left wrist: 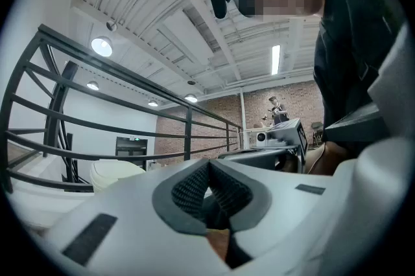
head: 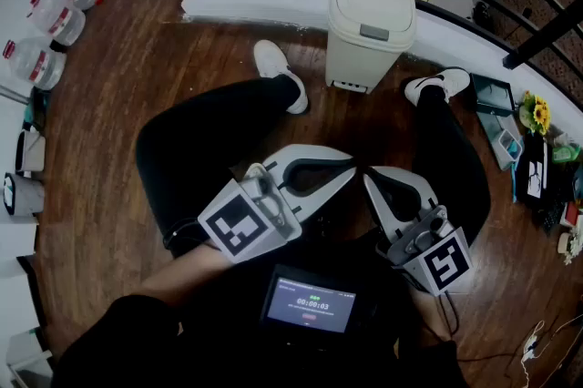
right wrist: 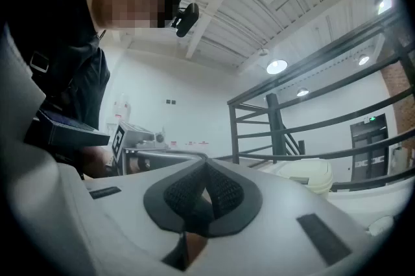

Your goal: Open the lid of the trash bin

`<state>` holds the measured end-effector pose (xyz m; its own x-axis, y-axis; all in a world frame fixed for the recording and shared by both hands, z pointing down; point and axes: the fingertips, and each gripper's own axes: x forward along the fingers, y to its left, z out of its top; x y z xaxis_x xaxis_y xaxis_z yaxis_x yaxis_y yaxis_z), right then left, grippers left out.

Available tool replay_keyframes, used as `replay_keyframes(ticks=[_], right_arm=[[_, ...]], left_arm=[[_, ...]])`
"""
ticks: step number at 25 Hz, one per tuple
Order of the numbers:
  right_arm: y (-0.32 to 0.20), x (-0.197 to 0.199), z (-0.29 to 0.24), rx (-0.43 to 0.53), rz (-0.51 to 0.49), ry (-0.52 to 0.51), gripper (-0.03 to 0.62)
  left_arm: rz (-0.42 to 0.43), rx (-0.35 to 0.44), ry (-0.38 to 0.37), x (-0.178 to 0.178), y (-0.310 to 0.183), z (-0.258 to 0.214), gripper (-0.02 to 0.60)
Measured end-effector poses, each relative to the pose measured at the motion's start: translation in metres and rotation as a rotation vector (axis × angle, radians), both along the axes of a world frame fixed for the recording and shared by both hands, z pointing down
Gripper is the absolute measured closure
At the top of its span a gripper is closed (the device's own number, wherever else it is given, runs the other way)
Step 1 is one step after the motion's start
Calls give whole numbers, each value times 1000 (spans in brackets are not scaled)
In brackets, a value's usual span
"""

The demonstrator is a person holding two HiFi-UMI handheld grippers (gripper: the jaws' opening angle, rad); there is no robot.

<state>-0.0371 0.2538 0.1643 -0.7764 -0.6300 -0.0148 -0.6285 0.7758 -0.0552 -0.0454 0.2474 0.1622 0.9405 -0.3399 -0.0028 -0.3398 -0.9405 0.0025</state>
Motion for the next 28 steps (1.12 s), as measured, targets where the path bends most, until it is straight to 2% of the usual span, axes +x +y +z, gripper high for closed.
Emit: replay_keyframes(ticks=[7,13,15,20,28], right_arm=[[-56,11,-3,-4,1,14,571],[-136,27,-14,25,8,-16,571],[-162,31,-10,13,8,-20,571],[-205,35,5,-9,-1,-1,572],[-263,42,38,-51,8,50,571]], left_arm=[[-26,-6,-9,9,-56,2,545],[-78,-25,-5,20,-127,9,545],[-92,-27,-3,23,-147,14,545],[-110,-33,-65,29,-188,33,545],[-158,-63,-77,31,-259,64,545]])
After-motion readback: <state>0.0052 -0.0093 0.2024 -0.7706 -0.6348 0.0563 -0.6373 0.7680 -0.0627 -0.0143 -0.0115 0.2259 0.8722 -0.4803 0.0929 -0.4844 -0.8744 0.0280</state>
